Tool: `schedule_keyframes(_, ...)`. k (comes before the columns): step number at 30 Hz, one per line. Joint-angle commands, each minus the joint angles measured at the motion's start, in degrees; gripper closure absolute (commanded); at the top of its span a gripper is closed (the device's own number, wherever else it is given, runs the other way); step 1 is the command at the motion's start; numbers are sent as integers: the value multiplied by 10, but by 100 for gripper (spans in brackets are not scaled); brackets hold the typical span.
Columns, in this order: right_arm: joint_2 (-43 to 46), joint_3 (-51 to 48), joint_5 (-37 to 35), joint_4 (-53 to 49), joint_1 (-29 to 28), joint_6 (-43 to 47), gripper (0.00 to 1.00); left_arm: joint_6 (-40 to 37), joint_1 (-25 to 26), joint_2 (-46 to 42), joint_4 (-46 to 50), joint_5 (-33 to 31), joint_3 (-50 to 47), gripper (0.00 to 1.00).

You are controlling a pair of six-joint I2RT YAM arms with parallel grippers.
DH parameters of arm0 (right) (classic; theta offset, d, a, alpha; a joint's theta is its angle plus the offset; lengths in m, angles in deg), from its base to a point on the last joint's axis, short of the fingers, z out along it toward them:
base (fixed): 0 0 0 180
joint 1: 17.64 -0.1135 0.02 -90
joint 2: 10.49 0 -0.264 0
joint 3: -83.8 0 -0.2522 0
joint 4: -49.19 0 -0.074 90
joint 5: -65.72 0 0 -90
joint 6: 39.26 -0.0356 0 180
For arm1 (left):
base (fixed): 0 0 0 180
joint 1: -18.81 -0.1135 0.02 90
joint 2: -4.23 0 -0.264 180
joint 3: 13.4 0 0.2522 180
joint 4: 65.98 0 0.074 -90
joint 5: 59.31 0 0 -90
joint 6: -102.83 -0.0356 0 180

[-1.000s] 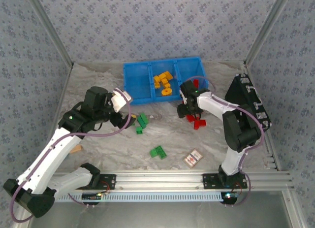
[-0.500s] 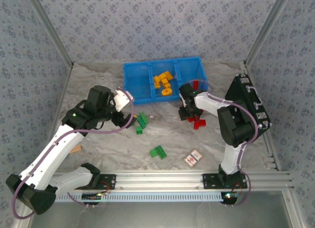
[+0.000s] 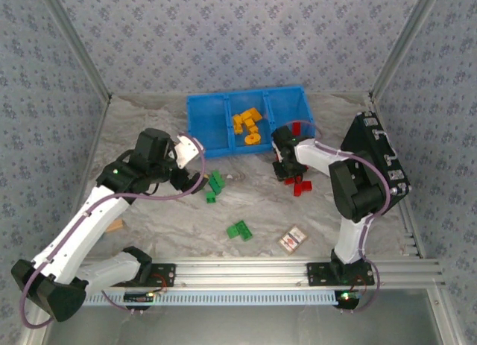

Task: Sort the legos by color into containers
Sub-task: Pick up the lego from the center of the table, then place the lego in the container.

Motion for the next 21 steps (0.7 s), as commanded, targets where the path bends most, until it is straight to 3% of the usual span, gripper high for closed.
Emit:
schedule_keyframes(1, 58, 22, -9, -42, -2, 4, 70, -10, -6, 7, 1, -3, 27, 0)
schedule_keyframes(6, 109, 66, -46, -62, 2, -6, 71, 31, -25, 7, -13, 1, 26, 0)
schedule_keyframes(10, 118, 92, -66, -22, 18, -13, 70, 68, -56, -7, -49, -5, -1, 0)
schedule_keyframes(14, 73, 133, -55, 11, 45, -13, 70, 108, -61, 26, -51, -45, -12, 0)
schedule_keyframes(21, -25, 215, -24, 52, 73, -14, 64, 183, -60, 72, -57, -17, -73, 0)
